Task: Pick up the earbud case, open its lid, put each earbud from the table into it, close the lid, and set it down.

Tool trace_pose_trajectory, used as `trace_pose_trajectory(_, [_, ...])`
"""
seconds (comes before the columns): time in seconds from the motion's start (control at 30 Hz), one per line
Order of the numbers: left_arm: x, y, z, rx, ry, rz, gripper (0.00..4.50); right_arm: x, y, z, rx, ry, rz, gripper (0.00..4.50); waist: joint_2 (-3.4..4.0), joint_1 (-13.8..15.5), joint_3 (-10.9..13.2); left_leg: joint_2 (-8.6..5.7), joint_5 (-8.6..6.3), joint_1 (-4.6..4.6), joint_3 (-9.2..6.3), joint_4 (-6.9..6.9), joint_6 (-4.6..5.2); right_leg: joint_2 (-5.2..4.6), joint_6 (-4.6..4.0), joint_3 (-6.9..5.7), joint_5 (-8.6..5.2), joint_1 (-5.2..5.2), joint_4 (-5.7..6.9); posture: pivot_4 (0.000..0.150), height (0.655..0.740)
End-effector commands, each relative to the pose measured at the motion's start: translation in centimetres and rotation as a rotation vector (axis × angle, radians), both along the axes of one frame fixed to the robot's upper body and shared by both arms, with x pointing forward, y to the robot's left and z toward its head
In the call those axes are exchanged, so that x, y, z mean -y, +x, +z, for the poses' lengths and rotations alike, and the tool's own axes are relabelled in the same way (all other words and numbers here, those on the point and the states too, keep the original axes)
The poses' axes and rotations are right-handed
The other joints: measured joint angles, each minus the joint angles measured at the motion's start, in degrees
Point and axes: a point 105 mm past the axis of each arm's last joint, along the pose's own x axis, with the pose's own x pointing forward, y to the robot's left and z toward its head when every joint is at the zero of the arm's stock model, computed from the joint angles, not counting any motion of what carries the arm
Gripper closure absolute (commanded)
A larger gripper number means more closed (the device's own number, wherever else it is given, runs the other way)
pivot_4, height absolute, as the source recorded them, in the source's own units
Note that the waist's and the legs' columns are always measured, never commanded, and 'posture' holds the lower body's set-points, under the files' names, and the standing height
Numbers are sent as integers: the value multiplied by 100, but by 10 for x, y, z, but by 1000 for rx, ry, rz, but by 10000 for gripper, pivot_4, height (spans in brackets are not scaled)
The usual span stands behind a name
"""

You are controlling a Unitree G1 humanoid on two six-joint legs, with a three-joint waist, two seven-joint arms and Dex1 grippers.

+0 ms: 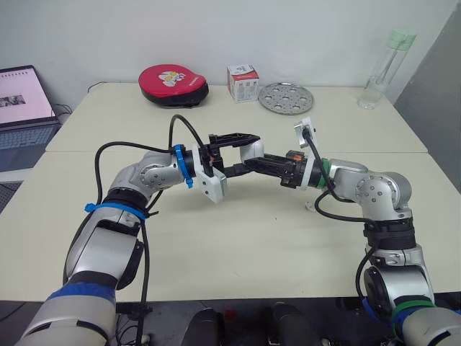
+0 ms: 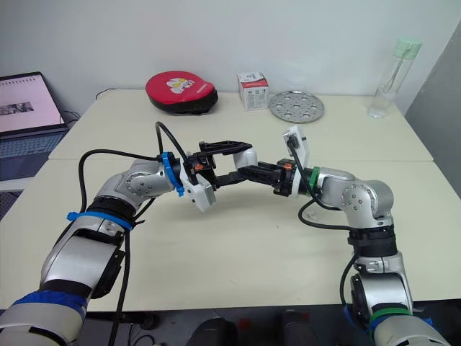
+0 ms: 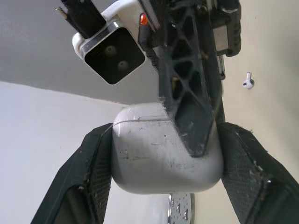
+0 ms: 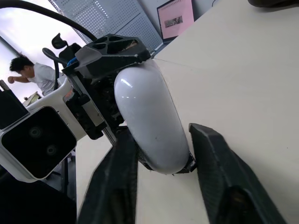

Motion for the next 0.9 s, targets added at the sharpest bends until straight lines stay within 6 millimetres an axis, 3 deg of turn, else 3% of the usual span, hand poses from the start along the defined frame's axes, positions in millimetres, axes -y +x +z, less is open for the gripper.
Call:
trace_pose_trajectory(0.03, [2,-3,11,27,-40,-21,16964,0,0,12,47,17,11,34230,0,-1,0,0,0,0,0,0,0,0,0,0,0,0,0,1500,7400])
trace_pose_trajectory(0.1, [2,-3,8,8,-28,-21,16964,1,2,14,49,24,2,34235,0,-1,0,1,0,0,0,0,0,0,0,-1,0,-1,1,1500,7400])
trace_pose_trajectory(0.27, [-1,-3,5,-34,-37,-23,345,10,9,15,42,36,-47,37352,0,-1,0,0,0,0,2,0,0,0,0,1,0,0,1,1500,7400])
trace_pose_trajectory(0.43, [-7,5,12,-143,-101,29,0,37,31,4,78,-48,-218,37353,0,-1,0,0,0,0,2,0,0,0,0,2,0,-1,0,1500,7400])
trace_pose_trajectory(0.57, [-15,16,6,-504,-111,76,0,56,44,-10,285,-332,-312,37354,0,-35,0,-2,0,-1,5,1,0,1,0,4,-1,-3,0,1500,7400])
trace_pose_trajectory(0.67, [-17,14,1,-704,-65,69,6283,53,40,-16,471,-529,-239,37354,1,-105,1,0,0,-4,3,0,0,10,2,5,-3,-8,-2,1500,7400])
trace_pose_trajectory(0.8, [-15,16,-8,-856,-19,105,18955,35,28,-22,635,-678,-99,37354,0,-140,1,1,0,-6,-4,0,0,16,27,5,-18,-9,0,1500,7400])
trace_pose_trajectory(0.9, [-10,18,-12,-840,38,141,18955,23,22,-28,701,-772,-16,37354,0,-158,1,2,0,-2,-2,0,0,18,27,9,-18,-8,1,1500,7400])
